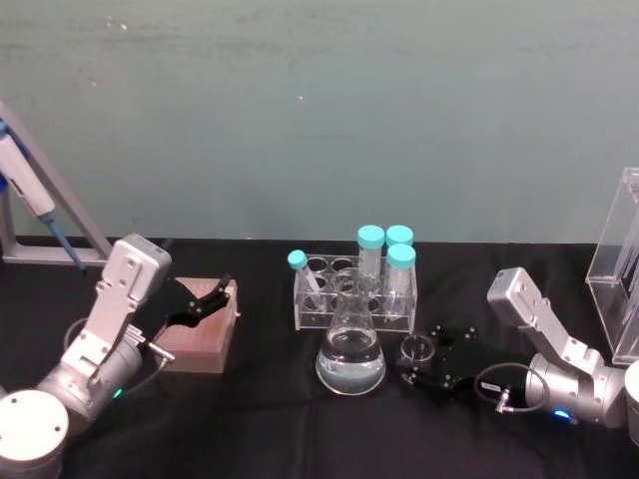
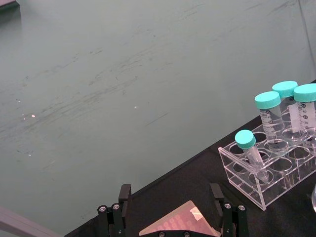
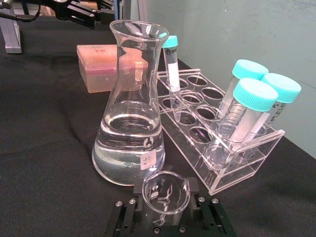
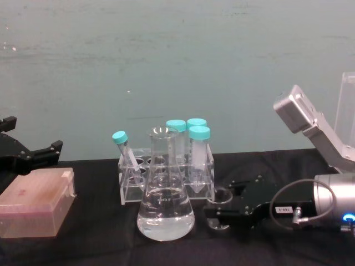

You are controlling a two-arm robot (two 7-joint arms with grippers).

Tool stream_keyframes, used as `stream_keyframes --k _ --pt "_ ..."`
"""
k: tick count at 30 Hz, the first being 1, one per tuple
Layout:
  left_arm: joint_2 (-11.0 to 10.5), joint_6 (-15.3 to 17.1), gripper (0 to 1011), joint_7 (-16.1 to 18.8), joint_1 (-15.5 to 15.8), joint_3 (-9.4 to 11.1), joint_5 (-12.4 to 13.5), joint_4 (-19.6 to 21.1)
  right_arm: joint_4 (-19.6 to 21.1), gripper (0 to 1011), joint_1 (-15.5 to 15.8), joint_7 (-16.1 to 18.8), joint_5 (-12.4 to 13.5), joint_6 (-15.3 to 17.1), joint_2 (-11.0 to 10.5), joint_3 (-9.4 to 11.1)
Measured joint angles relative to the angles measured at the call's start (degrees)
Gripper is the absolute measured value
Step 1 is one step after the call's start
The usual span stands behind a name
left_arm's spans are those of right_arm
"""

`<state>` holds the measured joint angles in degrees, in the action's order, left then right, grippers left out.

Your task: Place the experimental apparatus aside using one hand.

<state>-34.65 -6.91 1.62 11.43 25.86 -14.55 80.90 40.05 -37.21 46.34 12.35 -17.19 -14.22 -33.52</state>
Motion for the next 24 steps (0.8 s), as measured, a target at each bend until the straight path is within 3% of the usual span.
stream_keyframes --k 6,24 --pt "0.0 0.0 1000 0.0 0.0 0.0 0.0 0.0 0.0 461 0.0 0.0 0.0 0.0 0.0 0.0" --pt "0.0 0.0 1000 0.0 0.0 0.0 0.0 0.0 1.2 461 0.5 -1.5 0.0 0.9 -0.5 0.9"
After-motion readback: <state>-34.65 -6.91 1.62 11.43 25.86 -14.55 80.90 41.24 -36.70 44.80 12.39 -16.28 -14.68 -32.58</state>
